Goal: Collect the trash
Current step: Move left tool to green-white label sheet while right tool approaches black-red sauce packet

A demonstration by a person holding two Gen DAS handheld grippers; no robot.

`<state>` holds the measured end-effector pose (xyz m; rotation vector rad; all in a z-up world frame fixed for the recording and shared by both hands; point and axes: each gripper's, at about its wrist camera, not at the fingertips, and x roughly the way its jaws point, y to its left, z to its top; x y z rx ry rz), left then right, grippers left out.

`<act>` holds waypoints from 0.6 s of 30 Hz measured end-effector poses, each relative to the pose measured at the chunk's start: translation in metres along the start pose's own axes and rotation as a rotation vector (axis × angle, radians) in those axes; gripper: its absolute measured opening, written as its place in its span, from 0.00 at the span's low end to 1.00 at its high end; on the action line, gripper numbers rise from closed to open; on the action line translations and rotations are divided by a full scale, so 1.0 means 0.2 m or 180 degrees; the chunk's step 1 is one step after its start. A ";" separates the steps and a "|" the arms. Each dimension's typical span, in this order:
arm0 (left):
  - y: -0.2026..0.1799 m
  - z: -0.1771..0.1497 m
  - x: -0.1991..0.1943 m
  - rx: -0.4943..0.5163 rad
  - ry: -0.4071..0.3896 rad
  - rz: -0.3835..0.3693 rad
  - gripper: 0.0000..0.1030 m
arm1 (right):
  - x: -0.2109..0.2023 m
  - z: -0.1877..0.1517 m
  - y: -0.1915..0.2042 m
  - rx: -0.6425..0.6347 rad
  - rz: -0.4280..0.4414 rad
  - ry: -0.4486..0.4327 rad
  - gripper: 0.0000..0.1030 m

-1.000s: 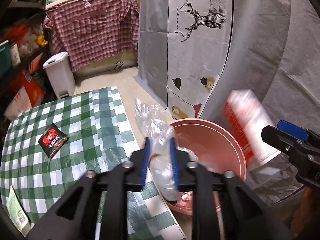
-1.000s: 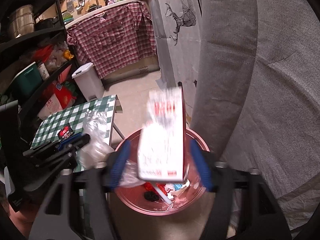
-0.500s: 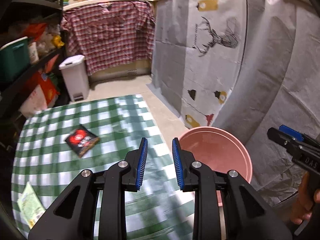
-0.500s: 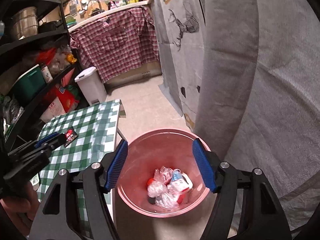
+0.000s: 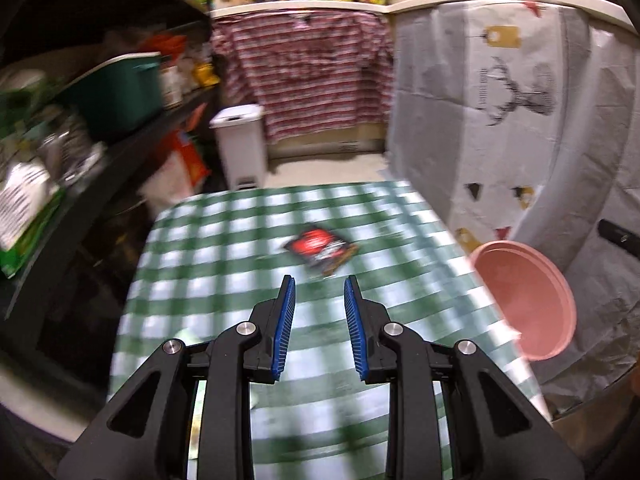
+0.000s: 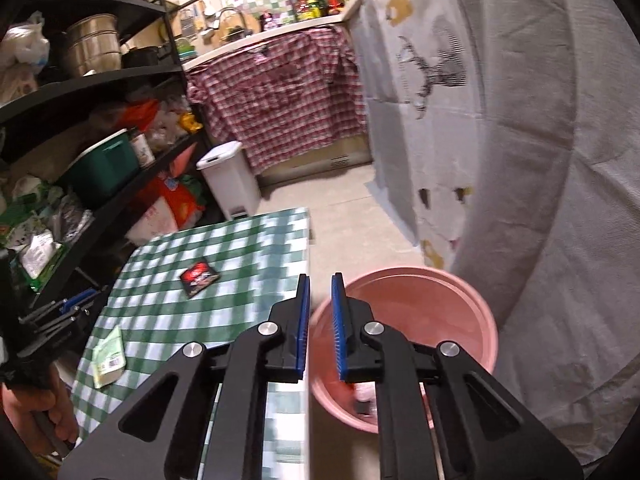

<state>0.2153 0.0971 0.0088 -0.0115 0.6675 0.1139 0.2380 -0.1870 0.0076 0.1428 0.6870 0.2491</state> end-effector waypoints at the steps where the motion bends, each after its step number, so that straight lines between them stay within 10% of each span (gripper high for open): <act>1: 0.06 -0.02 -0.01 -0.0013 0.0007 0.0079 0.25 | 0.01 -0.01 0.04 -0.0036 0.0035 0.0012 0.12; 18: 0.65 -0.44 -0.02 -0.0992 0.0128 0.0556 0.36 | 0.46 -0.08 0.49 -0.0451 0.0702 0.0334 0.13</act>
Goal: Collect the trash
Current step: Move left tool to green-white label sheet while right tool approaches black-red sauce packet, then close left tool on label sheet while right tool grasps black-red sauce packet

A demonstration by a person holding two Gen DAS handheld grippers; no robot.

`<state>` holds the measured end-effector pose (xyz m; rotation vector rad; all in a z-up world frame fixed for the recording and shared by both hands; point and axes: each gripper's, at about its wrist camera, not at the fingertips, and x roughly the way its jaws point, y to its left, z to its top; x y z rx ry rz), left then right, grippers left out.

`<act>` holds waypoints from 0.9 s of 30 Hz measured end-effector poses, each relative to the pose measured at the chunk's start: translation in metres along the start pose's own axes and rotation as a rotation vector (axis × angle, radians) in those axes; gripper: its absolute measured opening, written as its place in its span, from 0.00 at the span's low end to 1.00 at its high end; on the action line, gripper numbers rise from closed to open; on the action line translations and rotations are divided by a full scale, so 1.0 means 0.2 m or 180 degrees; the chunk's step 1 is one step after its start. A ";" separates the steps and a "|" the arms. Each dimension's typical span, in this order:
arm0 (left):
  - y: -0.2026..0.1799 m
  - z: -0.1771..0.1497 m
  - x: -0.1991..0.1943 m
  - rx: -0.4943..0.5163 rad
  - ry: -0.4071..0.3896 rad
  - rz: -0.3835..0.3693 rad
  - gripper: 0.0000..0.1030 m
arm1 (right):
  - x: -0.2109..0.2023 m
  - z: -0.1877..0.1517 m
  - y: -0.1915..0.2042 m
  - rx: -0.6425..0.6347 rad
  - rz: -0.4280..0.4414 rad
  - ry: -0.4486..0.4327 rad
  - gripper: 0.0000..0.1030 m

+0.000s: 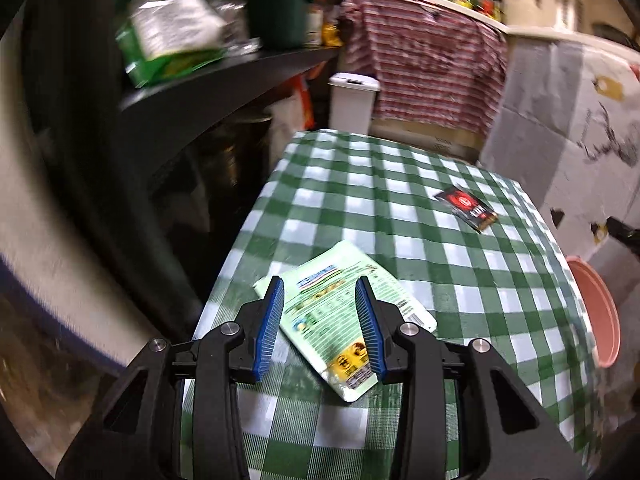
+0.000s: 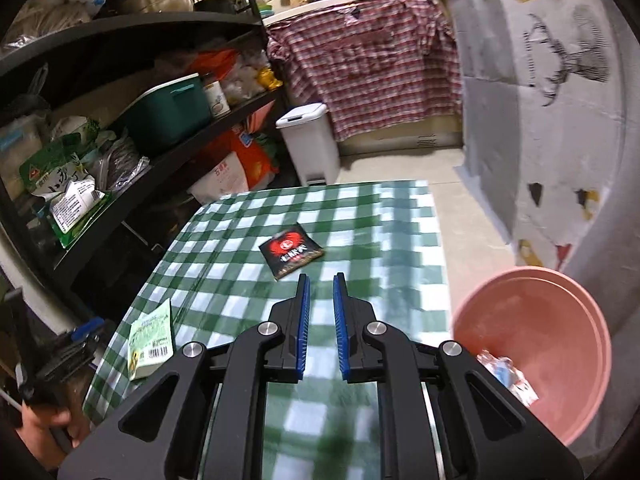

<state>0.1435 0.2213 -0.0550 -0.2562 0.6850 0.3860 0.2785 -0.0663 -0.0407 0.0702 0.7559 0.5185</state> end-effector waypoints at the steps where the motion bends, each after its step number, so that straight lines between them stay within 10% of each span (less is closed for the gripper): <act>1: 0.01 -0.01 0.00 -0.0053 0.0015 -0.0022 0.36 | 0.05 0.00 0.01 -0.0026 0.0018 0.0023 0.13; 10: -0.01 -0.05 0.06 -0.0235 0.0179 -0.0114 0.59 | 0.31 0.02 0.04 -0.0167 0.0088 0.0175 0.15; 27: 0.03 -0.11 0.23 -0.0576 0.0490 0.0079 0.71 | 0.96 0.20 0.08 -0.0326 0.0086 0.0713 0.43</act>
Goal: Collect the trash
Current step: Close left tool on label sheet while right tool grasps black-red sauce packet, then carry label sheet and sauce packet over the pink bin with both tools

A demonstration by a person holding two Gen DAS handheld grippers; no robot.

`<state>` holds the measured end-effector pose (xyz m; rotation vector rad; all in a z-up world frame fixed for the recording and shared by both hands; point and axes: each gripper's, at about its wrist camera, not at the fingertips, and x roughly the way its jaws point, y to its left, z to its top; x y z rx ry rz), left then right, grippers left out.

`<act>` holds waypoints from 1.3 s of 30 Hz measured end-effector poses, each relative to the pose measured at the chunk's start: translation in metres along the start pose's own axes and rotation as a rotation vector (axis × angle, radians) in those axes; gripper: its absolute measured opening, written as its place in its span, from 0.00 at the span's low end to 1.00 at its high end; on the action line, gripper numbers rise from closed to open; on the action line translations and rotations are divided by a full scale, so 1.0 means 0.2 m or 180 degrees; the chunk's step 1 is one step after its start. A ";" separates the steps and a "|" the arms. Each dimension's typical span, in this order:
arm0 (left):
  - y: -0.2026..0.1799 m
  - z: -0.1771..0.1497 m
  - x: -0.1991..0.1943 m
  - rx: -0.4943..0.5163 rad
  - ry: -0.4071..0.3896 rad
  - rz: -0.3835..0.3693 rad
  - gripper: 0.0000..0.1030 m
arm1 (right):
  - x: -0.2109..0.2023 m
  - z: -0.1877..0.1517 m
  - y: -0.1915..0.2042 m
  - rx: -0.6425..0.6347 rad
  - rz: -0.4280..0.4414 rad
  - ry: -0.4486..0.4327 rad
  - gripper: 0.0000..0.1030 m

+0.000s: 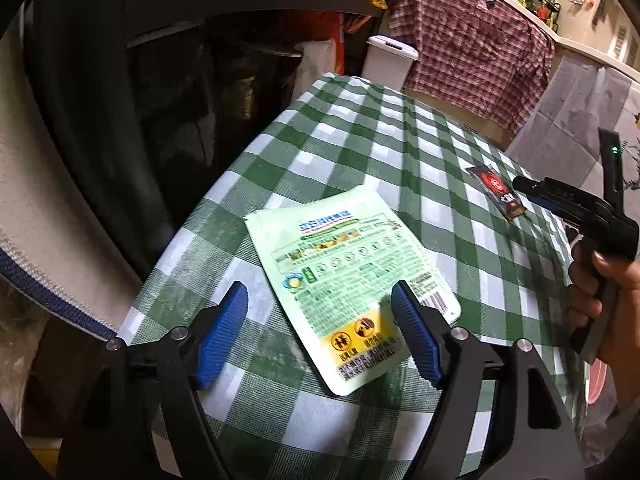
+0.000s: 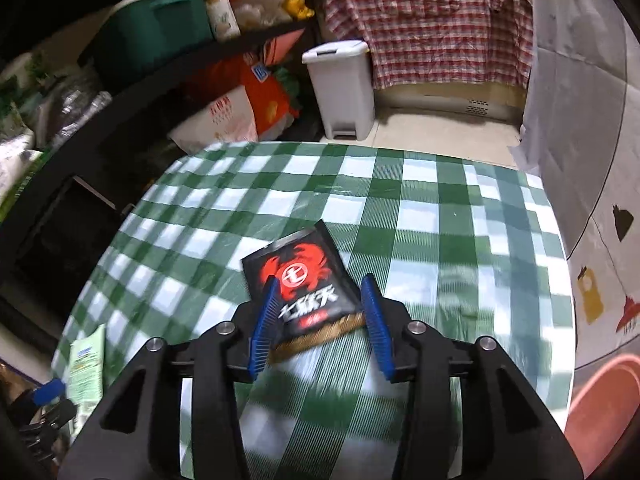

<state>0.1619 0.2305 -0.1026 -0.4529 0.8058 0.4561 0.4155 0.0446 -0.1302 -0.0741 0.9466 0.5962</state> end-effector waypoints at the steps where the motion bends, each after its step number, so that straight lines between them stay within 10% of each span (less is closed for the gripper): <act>1: 0.01 0.00 0.00 -0.0025 0.0005 -0.0010 0.72 | 0.02 0.01 -0.01 0.0017 -0.0019 0.0026 0.43; 8: -0.02 0.01 0.03 -0.0102 0.0052 -0.0141 0.76 | 0.10 0.01 0.02 -0.0160 -0.0089 0.0124 0.44; 18: -0.15 0.00 0.00 0.0199 -0.0078 -0.0171 0.50 | 0.04 -0.03 0.05 -0.0203 -0.0053 0.0121 0.01; 24: -0.12 0.03 -0.05 0.0091 -0.0135 -0.0304 0.09 | -0.08 -0.07 0.05 -0.0117 0.0010 -0.0007 0.00; 39: -0.21 0.04 -0.23 0.0272 -0.0367 -0.0765 0.00 | -0.60 -0.19 0.16 -0.0330 0.0060 -0.0303 0.00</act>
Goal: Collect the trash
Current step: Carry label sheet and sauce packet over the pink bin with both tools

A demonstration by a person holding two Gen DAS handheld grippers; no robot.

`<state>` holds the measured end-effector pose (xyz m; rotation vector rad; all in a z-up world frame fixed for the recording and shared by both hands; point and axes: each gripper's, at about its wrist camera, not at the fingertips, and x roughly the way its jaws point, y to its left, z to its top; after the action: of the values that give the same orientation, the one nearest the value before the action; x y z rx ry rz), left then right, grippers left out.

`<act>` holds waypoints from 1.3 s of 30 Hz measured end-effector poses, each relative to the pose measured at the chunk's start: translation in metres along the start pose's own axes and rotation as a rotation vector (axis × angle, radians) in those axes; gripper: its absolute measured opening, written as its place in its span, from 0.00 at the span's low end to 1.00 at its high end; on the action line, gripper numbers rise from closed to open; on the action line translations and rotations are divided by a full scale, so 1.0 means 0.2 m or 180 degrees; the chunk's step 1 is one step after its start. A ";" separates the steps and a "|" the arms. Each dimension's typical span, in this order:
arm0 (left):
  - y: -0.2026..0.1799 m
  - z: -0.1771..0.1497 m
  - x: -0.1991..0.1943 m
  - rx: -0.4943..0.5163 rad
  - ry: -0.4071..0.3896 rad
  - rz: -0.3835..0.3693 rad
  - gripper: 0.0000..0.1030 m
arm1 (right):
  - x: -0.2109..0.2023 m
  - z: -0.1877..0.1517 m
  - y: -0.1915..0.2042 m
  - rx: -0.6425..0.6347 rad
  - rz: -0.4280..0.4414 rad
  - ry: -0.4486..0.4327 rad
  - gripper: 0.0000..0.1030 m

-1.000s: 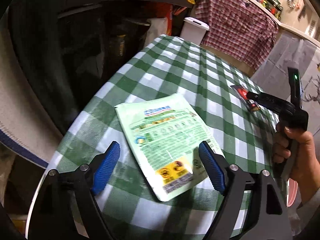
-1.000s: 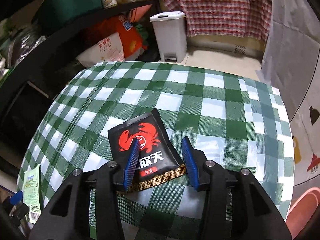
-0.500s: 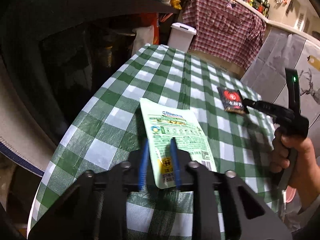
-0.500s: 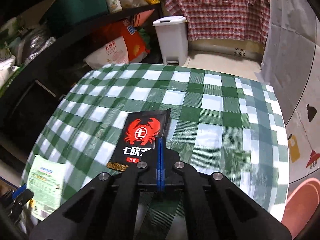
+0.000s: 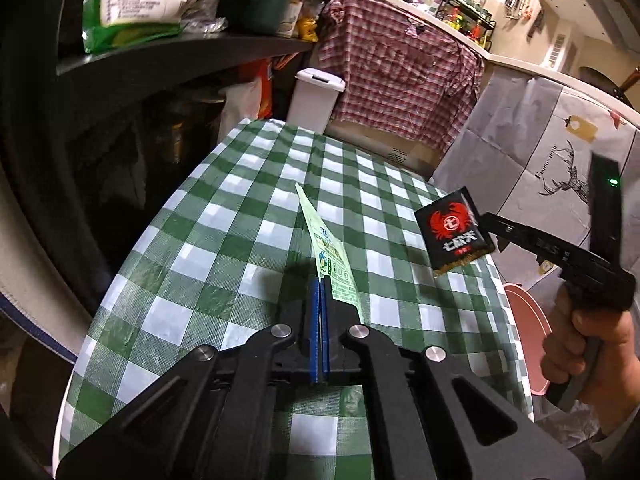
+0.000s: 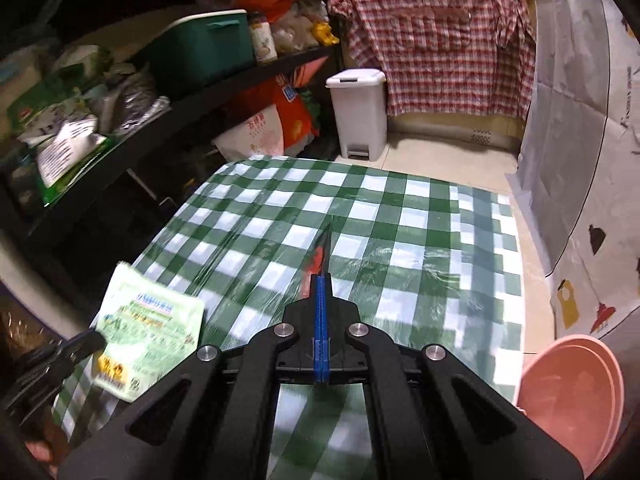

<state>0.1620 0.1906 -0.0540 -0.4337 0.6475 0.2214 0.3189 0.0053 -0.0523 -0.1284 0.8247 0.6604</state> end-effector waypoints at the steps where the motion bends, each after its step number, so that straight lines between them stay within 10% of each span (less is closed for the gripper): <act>1: 0.00 0.01 0.00 0.0007 -0.0005 -0.0005 0.00 | -0.03 -0.01 0.01 -0.0003 -0.0004 -0.0009 0.00; 23: -0.24 0.02 -0.28 0.0453 -0.0199 -0.0036 0.00 | -0.86 -0.30 0.05 0.0026 -0.0598 -0.0567 0.00; 39: -0.46 -0.01 -0.26 0.0672 -0.0149 -0.0185 0.00 | -0.92 -0.40 -0.19 0.0396 -0.0914 -0.0696 0.00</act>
<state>0.1513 0.1038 0.0059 -0.2434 0.6045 0.1063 0.1998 -0.1442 0.0195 -0.0586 0.6192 0.3442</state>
